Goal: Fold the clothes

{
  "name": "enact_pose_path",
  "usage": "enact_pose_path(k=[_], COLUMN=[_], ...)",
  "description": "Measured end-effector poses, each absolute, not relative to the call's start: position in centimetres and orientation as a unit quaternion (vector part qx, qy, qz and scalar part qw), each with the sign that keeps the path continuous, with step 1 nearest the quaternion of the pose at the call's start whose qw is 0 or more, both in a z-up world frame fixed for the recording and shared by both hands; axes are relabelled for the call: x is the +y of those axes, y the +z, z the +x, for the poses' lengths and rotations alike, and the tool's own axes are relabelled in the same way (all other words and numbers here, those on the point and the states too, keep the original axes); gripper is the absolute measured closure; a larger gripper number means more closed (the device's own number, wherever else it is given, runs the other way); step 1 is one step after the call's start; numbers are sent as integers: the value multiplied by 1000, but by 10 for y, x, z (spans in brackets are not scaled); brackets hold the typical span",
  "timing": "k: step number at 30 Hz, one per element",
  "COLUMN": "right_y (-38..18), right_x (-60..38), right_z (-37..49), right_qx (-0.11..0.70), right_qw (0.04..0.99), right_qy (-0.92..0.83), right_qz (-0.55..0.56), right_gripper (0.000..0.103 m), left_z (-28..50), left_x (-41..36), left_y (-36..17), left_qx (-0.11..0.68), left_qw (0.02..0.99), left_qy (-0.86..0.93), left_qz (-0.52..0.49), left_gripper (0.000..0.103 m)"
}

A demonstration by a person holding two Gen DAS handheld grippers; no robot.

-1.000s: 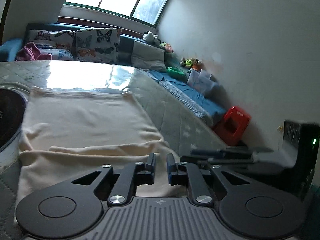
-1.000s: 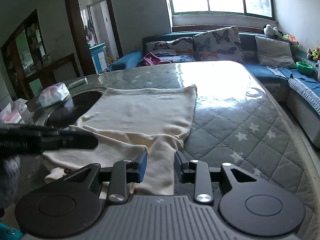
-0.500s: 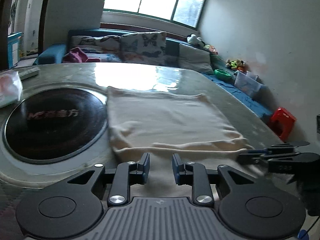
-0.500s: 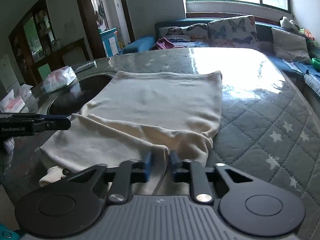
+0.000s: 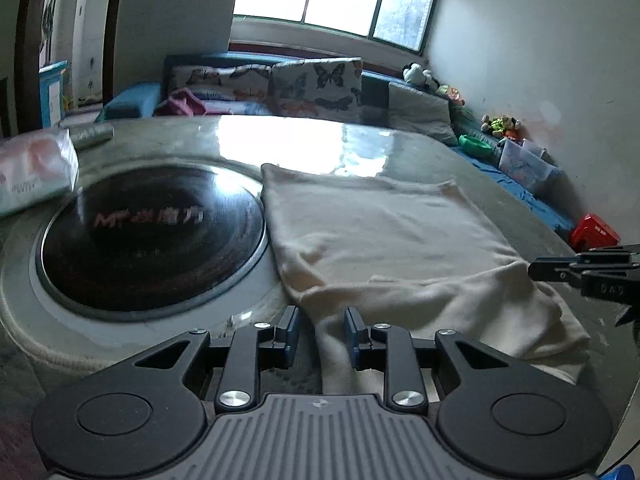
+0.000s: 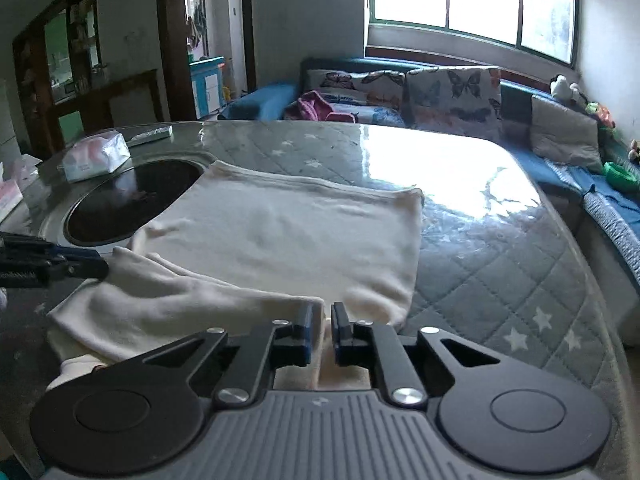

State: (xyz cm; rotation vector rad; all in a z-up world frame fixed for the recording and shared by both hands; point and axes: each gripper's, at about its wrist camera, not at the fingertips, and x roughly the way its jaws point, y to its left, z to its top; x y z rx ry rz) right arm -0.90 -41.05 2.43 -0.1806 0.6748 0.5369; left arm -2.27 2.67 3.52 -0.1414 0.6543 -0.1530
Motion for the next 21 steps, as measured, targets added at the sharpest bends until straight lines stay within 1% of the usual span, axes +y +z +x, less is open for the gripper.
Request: enact_pose_path(k=[4,7,10,12,14,16,19,21], right_y=[31,26,15,8,5,8,12,13], right_x=[-411,-401,-391,-387,-388,-390,-395,-399], right_z=[-14,-11,-8,-3,-1,-4,-10,-15], right_qx=[307,313,321,326,329,326,323,323], right_qw=[907,897,890,887,887,887,888,888], right_qy=[276,298,308,306,304,304,305,307], right_qz=[-85,-90,-102,-112,-115,-116,-116,-114], right_gripper=[92,87,84,79,78,77,72,72], left_z=[-21,-12,0,6,11,13,13,10], left_x=[15,0,-9,-12,-12,-10,-9,-9], left_y=[45,44,37,31,26,24,26,30], left_qx=[302,305,313,314,316,316,313,309], left_qw=[946,943,939,941,942,942,943,945], left_qy=[-104,-128,-137,-128,-116,-117,-110,-105], left_qz=[-53,-37,-24,-9,4,4,8,3], left_gripper=[76,76,76,76,74,74,74,75])
